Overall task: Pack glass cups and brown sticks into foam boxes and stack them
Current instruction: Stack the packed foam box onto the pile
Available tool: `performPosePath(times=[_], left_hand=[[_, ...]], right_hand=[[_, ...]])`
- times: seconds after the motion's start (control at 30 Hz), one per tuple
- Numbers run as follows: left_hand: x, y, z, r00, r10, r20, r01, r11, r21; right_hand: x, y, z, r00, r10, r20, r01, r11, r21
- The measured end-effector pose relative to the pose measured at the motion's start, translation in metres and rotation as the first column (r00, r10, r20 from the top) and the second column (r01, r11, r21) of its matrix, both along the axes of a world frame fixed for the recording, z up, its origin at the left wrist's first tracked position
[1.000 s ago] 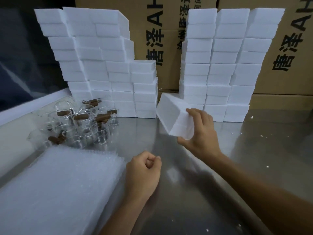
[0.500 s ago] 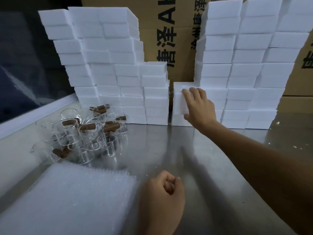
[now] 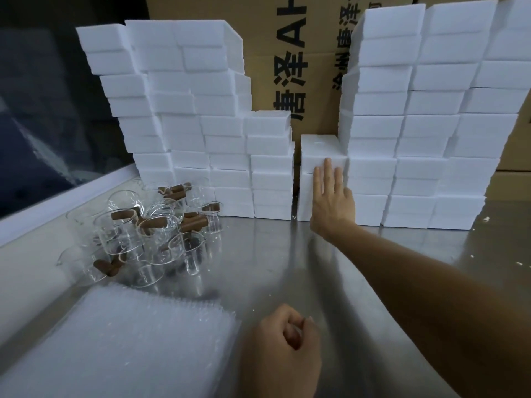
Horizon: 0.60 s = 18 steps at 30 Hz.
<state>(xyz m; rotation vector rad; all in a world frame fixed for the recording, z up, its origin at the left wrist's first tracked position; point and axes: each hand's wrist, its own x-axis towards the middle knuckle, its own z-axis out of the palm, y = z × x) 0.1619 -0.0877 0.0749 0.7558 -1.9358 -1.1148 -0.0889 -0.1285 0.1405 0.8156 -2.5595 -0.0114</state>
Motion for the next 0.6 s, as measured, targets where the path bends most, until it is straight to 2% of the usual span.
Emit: performPosePath(times=[0.1,0.17,0.23,0.47,0.53,0.6], left_hand=[[0.000,0.000,0.002,1.000,0.002,0.023,-0.002,1.000,0.001],[-0.001,0.001,0.003,1.000,0.002,0.026,-0.002,1.000,-0.017],[0.000,0.001,0.005,0.999,0.006,0.032,-0.006,1.000,-0.013],[0.002,0.003,0.008,0.997,0.014,0.070,-0.014,1.000,-0.008],[0.002,0.002,0.007,0.997,0.018,0.073,-0.017,1.000,-0.023],[0.002,0.002,0.006,0.998,0.026,0.065,-0.024,0.999,-0.031]], right_hand=[[0.023,0.001,-0.028,0.983,0.022,0.184,-0.007,0.996,-0.083],[0.036,0.003,-0.044,0.937,0.037,0.346,0.008,0.992,-0.128],[0.043,0.005,-0.050,0.910,0.061,0.411,-0.009,0.992,-0.128],[0.050,0.007,-0.022,0.938,0.204,0.280,-0.182,0.978,-0.103],[0.042,-0.003,0.010,0.948,0.267,0.172,-0.237,0.955,-0.177],[0.032,-0.019,0.048,0.943,0.331,-0.017,-0.324,0.910,-0.260]])
